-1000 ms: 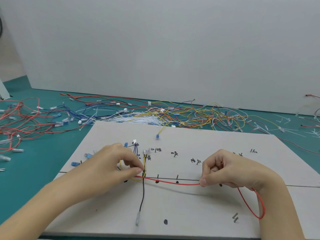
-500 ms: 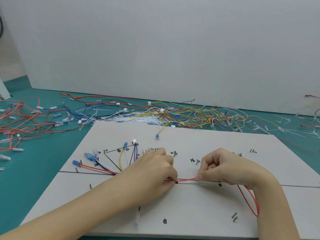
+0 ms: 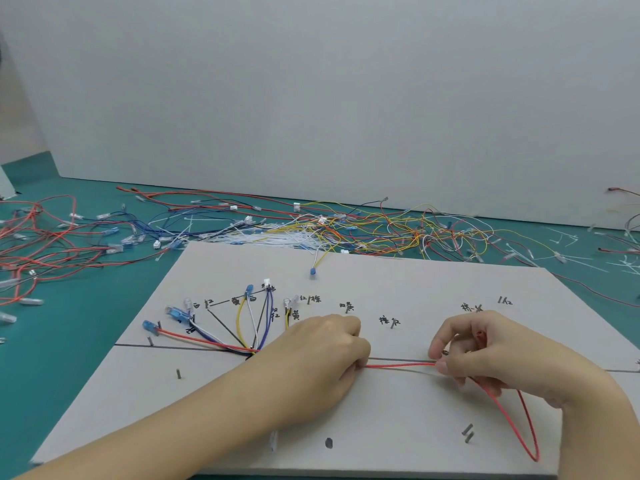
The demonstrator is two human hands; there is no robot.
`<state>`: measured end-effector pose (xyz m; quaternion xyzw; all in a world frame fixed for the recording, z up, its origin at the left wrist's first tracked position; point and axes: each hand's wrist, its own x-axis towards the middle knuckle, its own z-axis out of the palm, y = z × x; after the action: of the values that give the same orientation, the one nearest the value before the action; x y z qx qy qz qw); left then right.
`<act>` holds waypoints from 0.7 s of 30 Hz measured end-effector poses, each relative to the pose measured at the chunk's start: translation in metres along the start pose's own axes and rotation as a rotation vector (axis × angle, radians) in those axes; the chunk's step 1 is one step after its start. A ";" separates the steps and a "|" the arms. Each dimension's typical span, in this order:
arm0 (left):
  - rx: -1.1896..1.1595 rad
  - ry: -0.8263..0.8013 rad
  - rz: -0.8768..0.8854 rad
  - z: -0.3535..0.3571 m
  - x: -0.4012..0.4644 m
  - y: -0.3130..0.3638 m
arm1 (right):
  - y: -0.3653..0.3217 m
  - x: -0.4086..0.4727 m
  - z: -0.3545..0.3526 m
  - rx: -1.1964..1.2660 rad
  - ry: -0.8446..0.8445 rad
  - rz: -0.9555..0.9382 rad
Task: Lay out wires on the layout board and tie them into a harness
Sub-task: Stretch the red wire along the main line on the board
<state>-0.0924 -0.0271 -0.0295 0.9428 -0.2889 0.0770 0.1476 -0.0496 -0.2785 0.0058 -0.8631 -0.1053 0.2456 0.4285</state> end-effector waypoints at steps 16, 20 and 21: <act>0.093 -0.086 0.150 0.020 0.034 0.033 | 0.014 0.003 -0.003 -0.043 0.514 -0.029; 0.163 -0.072 0.219 0.021 0.042 0.037 | 0.008 0.010 -0.001 0.050 0.643 -0.071; 0.170 -0.066 0.223 0.021 0.044 0.038 | 0.006 0.013 0.000 0.079 0.671 -0.103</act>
<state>-0.0764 -0.0875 -0.0302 0.9160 -0.3889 0.0862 0.0480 -0.0389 -0.2775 -0.0034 -0.8721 0.0078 -0.0700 0.4843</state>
